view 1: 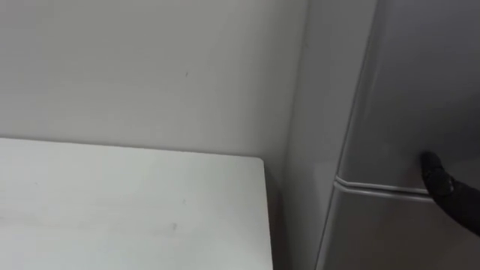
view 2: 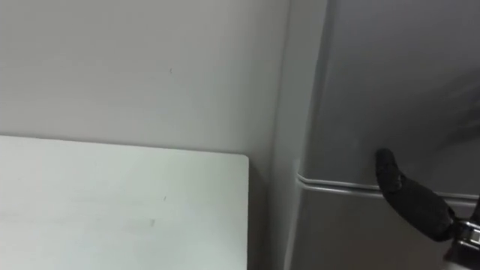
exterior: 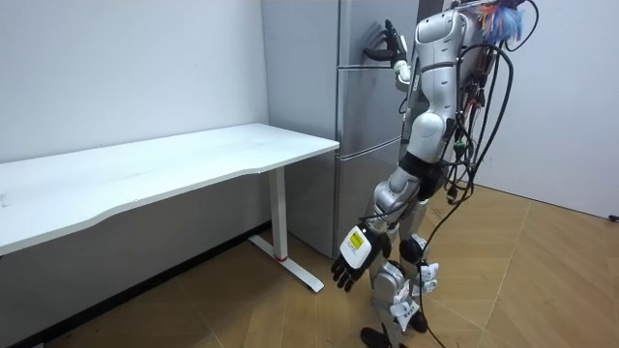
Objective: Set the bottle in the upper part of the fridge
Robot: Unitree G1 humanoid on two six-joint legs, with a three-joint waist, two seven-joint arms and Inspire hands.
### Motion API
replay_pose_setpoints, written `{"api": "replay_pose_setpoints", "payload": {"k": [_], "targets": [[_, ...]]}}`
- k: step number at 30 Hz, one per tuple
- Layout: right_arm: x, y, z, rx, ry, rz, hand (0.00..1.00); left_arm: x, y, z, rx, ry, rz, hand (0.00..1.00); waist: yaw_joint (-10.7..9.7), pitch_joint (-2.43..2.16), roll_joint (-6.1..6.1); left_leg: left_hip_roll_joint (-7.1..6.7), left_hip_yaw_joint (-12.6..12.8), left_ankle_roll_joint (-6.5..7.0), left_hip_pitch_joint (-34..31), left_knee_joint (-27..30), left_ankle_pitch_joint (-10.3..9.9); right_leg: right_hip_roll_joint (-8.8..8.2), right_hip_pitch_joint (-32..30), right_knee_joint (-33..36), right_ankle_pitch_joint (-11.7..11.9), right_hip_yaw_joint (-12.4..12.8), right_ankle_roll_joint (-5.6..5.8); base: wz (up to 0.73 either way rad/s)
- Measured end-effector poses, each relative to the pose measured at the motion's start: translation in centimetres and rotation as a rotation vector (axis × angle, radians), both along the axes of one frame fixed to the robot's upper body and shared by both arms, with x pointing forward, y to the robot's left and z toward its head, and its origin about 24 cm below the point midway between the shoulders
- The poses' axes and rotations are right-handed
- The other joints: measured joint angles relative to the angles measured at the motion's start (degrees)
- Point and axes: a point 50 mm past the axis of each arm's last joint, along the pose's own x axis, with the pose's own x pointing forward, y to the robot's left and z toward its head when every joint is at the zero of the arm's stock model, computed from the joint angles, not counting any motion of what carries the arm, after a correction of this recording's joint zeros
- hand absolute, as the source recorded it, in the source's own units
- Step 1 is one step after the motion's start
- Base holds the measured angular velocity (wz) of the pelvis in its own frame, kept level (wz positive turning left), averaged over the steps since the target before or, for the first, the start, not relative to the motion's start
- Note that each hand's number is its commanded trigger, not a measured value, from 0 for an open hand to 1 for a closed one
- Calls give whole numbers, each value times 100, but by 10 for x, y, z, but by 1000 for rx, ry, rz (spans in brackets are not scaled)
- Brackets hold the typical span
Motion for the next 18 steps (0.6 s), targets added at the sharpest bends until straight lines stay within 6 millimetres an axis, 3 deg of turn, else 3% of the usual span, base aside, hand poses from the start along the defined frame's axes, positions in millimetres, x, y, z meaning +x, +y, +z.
{"api": "replay_pose_setpoints", "payload": {"k": [7,12,18], "targets": [[-5,-15,6,44,-39,-58,0,-3,14,5,30,-42,101,0,-62,-27,-34,-34,-78,46,9,-14,15,-51,23,-2,11,-51,54,6],[-23,-59,29,51,-148,-260,0,-12,22,9,53,-72,177,0,-64,-36,-33,-51,-87,64,3,-61,19,-64,52,-32,16,-110,83,5],[-39,-82,47,54,-244,-381,0,-17,28,11,82,-90,239,0,-172,-64,-51,-59,-50,61,3,-153,19,-57,75,-107,5,-164,96,6]]}}
